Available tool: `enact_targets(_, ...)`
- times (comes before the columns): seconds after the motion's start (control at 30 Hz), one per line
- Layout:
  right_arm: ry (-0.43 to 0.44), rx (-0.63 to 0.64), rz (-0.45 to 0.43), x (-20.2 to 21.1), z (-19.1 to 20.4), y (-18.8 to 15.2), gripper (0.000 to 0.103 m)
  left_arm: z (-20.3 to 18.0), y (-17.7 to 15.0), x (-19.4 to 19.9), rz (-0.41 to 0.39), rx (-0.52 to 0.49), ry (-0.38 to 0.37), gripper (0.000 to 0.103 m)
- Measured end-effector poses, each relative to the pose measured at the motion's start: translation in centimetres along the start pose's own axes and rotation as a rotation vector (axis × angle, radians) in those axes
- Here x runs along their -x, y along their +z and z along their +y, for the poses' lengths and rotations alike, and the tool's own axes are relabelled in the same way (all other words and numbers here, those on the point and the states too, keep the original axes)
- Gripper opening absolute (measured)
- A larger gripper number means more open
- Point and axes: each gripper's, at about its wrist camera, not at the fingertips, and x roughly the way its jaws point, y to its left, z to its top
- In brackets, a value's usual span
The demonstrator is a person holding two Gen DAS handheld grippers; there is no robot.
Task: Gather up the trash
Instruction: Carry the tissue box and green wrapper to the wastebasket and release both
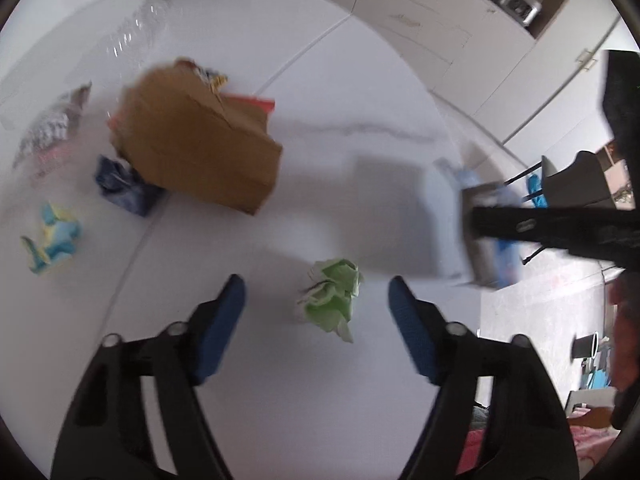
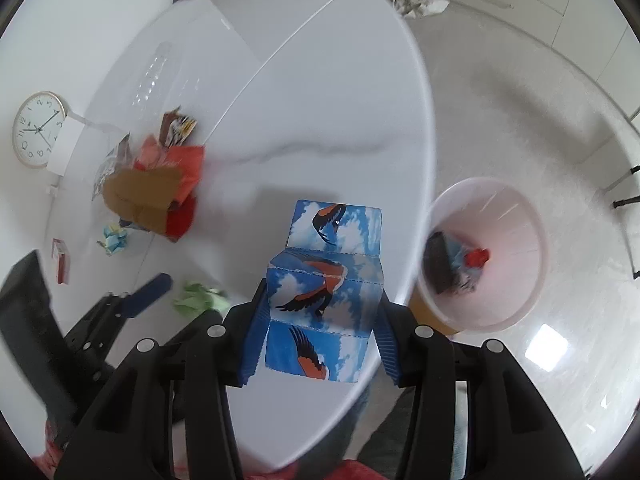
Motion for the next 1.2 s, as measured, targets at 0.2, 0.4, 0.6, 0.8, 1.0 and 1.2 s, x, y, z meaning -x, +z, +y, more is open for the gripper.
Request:
enact_targets(0.2, 0.006, -0.020, -0.039, 1.5, -4.0, 0.1, 0.048, -1.5, 0.4, -0.4, -0.014, -0.027, 0.081, 0.034)
enact_targets(0.4, 0.013, -0.045, -0.072, 3.3, -8.2, 0.3, 0.048, -2.1, 1.0, 0.2, 0.019, 0.055, 0.126, 0.027)
enact_targets(0.6, -0.014, -0.038, -0.129, 6.2, -12.8, 0.8, 0.048, -5.5, 3.1, 4.1, -0.010, 0.087, 0.161, 0.027)
enact_targets(0.8, -0.040, -0.040, -0.171, 8.0, -17.0, 0.6, 0.048, -11.6, 5.7, 7.1, -0.090, 0.011, 0.144, 0.027)
enact_targets(1.0, -0.056, 0.014, -0.142, 5.9, -19.3, 0.4, 0.048, -16.8, 6.8, 6.5, -0.092, -0.061, 0.105, 0.027)
enact_targets(1.2, -0.043, 0.071, -0.041, 0.6, -20.2, 0.3, 0.058, -19.7, 6.8, 5.6, -0.064, -0.082, 0.101, 0.027)
